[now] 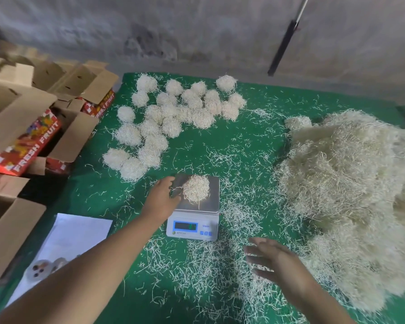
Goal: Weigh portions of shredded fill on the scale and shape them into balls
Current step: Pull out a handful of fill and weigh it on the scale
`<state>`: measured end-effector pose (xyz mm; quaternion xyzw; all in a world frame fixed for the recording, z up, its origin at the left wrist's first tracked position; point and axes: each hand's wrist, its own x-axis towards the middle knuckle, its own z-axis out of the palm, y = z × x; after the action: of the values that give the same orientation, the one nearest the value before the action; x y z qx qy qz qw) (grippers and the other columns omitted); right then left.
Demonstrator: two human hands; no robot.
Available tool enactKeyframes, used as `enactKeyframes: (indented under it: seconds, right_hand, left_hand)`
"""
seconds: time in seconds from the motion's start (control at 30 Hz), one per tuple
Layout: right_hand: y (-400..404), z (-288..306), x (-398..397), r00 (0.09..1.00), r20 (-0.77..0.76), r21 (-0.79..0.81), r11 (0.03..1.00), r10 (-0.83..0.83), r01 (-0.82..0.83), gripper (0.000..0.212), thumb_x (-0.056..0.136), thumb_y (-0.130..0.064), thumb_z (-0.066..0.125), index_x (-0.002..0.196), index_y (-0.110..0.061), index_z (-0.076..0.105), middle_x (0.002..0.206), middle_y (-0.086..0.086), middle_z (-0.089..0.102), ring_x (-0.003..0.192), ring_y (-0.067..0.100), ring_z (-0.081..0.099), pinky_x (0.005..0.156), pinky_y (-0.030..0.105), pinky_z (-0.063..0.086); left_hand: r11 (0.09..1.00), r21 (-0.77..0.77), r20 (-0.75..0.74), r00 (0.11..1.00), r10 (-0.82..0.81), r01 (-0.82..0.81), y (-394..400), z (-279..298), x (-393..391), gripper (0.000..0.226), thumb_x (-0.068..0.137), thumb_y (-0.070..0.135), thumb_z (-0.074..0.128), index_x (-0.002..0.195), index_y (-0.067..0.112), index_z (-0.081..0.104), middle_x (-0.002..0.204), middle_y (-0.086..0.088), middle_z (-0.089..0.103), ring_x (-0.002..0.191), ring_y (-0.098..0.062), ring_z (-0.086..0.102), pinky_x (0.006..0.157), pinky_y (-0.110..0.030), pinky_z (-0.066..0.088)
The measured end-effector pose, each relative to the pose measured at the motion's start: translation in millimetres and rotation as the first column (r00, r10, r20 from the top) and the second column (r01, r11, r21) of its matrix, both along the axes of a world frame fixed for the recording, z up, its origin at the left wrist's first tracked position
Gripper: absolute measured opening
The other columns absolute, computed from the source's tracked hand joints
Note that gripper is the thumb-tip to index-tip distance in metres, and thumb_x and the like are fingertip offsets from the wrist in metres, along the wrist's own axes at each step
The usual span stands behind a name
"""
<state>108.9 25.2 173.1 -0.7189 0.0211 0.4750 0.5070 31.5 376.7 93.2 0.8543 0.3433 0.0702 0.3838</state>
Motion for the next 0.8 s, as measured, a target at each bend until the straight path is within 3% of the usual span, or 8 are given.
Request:
enactKeyframes:
  seconds: [0.13,0.47,0.63,0.8]
  right_hand:
    - [5.8,4.3,4.5,1.000,-0.005,0.042,0.999,0.023,-0.023,0.030,0.109,-0.032,0.056,0.136,-0.021,0.064,0.122,-0.001,0.078,0.111,0.021,0.075,0.107,0.052,0.054]
    - [-6.4,2.4,5.8,0.997,0.003,0.117,0.990,0.073,-0.073,0.030,0.109,-0.035,0.056,0.135,-0.021,0.065,0.121,0.000,0.078,0.111,0.020,0.075,0.103,0.048,0.057]
    - [-14.8,0.5,8.0,0.998,-0.013,0.127,0.990,0.056,-0.054,0.031,0.109,-0.034,0.055,0.136,-0.021,0.064,0.122,0.001,0.078,0.112,0.021,0.075,0.105,0.049,0.056]
    - [-21.4,-1.8,9.3,1.000,-0.021,0.122,0.992,0.021,-0.018,0.032,0.107,-0.034,0.058,0.135,-0.021,0.064,0.121,0.000,0.078,0.112,0.022,0.075,0.108,0.052,0.053]
  left_hand:
    - [1.000,-0.013,-0.010,1.000,0.026,-0.026,-18.4,6.3,-29.0,0.067,0.090,0.014,0.078,0.149,0.017,0.048,0.136,-0.005,0.060,0.110,-0.019,0.062,0.097,-0.037,0.052]
    - [0.996,-0.075,-0.034,0.999,0.042,-0.044,-59.1,15.6,-49.0,0.063,0.093,0.009,0.073,0.150,0.017,0.047,0.130,-0.003,0.061,0.106,-0.018,0.063,0.076,-0.028,0.056]
    - [0.997,-0.073,-0.028,0.999,0.033,-0.035,-60.9,21.6,-36.8,0.060,0.092,0.009,0.071,0.147,0.020,0.050,0.128,0.001,0.061,0.105,-0.016,0.063,0.089,-0.036,0.057]
    - [0.999,-0.041,-0.023,1.000,-0.004,0.003,-54.1,19.2,-21.7,0.061,0.092,0.020,0.074,0.147,0.021,0.049,0.132,-0.002,0.062,0.107,-0.015,0.064,0.089,-0.033,0.054]
